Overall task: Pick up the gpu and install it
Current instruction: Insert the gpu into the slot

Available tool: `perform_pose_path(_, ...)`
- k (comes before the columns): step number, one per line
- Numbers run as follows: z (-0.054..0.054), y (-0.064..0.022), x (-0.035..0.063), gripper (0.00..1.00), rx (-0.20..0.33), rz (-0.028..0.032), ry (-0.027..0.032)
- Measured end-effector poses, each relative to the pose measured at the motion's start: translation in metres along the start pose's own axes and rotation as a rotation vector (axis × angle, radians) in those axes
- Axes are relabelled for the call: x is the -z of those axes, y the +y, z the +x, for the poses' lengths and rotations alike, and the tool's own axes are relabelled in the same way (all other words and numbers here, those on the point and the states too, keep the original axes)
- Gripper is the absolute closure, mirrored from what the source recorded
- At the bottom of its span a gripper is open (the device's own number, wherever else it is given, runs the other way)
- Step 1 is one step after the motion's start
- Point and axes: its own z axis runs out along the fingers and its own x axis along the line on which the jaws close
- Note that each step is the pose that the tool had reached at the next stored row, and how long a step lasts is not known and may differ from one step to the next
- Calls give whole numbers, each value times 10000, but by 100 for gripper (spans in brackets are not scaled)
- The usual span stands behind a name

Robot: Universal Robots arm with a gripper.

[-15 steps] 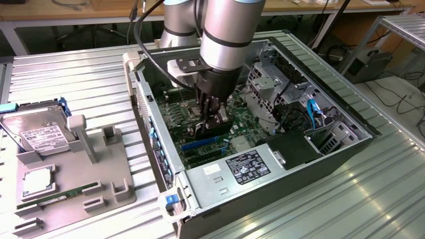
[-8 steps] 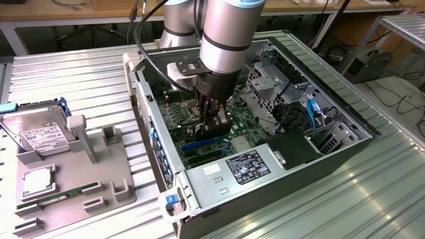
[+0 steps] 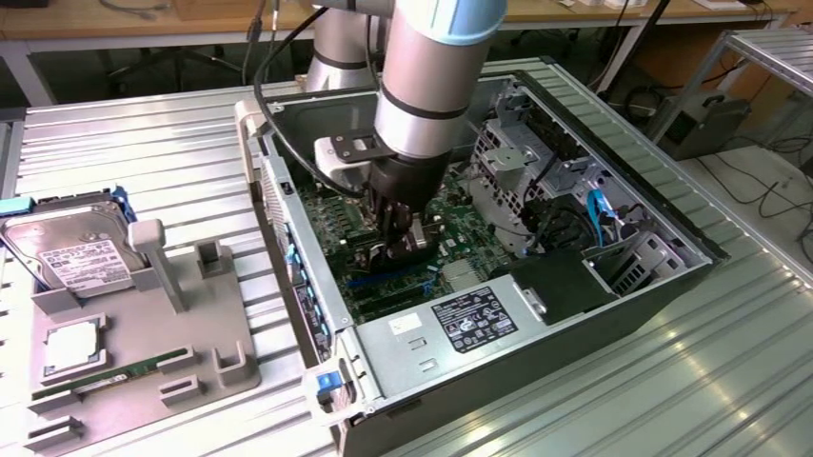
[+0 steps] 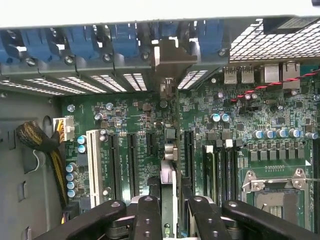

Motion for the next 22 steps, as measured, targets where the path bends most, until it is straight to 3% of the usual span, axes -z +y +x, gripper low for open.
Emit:
perform_pose_path(1,-1,0,97,74,1,1,-1)
perform_pose_path(3,0,-6,-46,74,-4,-30,5)
perform_pose_path(6,-34,-4,-44,74,-2,-29,2)
perform_pose_path(7,-35,-3,0,74,-3,-29,10)
perform_pose_path(9,-35,-1,42,74,-4,-25,54)
perform_pose_path(11,-34,-1,41,74,-8,-24,141)
perform_pose_path(14,-33,-2,26,74,-9,-22,181)
perform_pose_path(22,-31,-1,-43,74,-10,-23,190)
